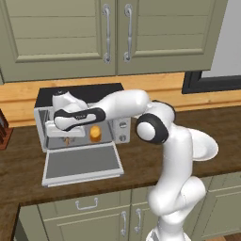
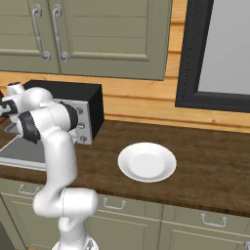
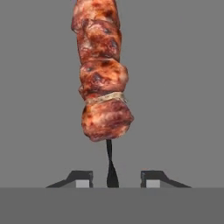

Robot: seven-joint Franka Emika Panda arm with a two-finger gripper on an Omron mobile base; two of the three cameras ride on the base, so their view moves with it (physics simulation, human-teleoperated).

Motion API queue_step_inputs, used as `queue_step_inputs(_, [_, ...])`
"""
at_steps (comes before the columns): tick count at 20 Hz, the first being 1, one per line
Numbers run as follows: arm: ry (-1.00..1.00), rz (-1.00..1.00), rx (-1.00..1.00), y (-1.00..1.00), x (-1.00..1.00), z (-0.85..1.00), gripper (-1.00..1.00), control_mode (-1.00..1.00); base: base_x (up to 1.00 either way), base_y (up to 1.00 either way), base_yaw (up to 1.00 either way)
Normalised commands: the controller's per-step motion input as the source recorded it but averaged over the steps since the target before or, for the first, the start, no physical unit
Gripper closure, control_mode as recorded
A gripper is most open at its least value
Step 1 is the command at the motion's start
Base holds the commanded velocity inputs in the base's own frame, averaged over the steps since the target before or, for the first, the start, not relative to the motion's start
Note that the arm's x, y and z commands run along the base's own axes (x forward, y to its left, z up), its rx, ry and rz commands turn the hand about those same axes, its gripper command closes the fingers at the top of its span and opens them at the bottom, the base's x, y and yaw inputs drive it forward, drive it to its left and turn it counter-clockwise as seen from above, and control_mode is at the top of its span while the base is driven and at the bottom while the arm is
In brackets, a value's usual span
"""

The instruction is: Pick up the kebab skewer and baguette bread, and place them inside the toaster oven. Close the toaster oven door and start by setting the timer.

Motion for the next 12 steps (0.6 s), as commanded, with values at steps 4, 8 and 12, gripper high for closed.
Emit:
queue_step_inputs(4, [0.00,0.01,0.00,0.00,-0.01,-0.01,-1.00,-1.00,0.00,0.00,0.00])
queue_step_inputs(8, [0.00,0.00,0.00,0.00,-0.19,0.07,-1.00,-1.00,0.00,0.00,0.00])
queue_step_inputs(12, [0.00,0.00,0.00,-0.15,-0.41,0.12,-1.00,-1.00,0.00,0.00,0.00])
